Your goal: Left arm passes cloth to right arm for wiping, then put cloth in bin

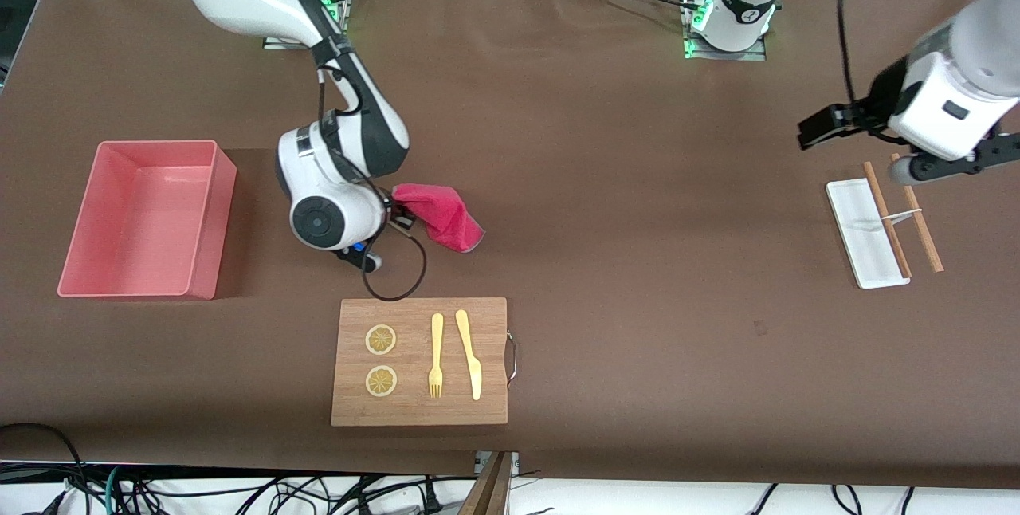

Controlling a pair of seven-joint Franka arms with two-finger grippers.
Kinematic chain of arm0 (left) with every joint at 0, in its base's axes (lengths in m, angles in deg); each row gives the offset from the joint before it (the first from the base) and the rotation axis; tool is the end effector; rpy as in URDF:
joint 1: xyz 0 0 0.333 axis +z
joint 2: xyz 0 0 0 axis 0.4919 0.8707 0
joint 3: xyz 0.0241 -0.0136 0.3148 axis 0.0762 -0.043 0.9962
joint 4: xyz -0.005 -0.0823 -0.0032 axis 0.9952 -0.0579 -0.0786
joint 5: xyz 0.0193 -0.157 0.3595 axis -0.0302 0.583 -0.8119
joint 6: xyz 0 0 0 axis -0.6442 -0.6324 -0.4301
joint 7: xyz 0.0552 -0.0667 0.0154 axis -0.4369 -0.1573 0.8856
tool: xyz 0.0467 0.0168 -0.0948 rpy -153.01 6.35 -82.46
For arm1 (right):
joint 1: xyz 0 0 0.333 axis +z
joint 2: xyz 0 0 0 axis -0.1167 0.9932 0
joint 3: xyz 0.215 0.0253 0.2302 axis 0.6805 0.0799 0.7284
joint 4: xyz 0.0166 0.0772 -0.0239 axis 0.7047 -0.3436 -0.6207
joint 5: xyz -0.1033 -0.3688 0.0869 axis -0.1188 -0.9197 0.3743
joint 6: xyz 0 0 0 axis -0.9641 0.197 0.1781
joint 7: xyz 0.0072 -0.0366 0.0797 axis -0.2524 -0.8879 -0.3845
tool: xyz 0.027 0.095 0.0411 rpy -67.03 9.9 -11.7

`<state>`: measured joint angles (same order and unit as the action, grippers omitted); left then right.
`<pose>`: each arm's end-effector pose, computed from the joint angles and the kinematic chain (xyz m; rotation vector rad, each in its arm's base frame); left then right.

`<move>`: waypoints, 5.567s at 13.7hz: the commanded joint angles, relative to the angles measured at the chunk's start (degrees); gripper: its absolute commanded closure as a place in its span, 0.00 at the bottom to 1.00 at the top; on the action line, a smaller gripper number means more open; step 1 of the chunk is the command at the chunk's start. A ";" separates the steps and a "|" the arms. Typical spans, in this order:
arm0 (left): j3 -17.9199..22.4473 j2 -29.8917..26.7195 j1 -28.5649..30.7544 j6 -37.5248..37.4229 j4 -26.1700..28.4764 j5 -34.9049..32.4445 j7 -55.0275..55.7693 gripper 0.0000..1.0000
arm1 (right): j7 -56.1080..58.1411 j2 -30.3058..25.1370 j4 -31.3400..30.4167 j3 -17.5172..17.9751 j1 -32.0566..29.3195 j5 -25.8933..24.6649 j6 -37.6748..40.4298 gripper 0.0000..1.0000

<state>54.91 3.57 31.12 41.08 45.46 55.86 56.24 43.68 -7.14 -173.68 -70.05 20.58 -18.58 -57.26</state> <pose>0.5739 -0.0681 0.6150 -3.1080 -0.3498 0.2527 0.5910 0.2677 0.2457 2.8697 -0.7332 -0.6352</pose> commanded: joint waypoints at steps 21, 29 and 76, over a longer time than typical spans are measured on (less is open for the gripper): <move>10.89 -11.84 -0.16 19.29 23.85 -3.30 -20.14 0.00 | 18.72 -1.66 0.38 -13.35 7.08 -6.68 10.95 1.00; 10.89 -9.64 -0.16 19.38 21.84 -2.24 -19.00 0.00 | 0.43 0.01 0.73 -13.35 16.57 7.39 3.57 1.00; 11.06 -8.76 -0.16 20.08 20.78 -1.10 -19.08 0.00 | 68.85 -10.72 22.44 -33.55 -8.20 -9.80 37.76 1.00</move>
<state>65.93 -5.68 30.94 61.23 67.30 53.67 37.53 107.00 -19.00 -151.56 -101.50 13.23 -26.26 -19.06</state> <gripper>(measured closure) 0.000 0.982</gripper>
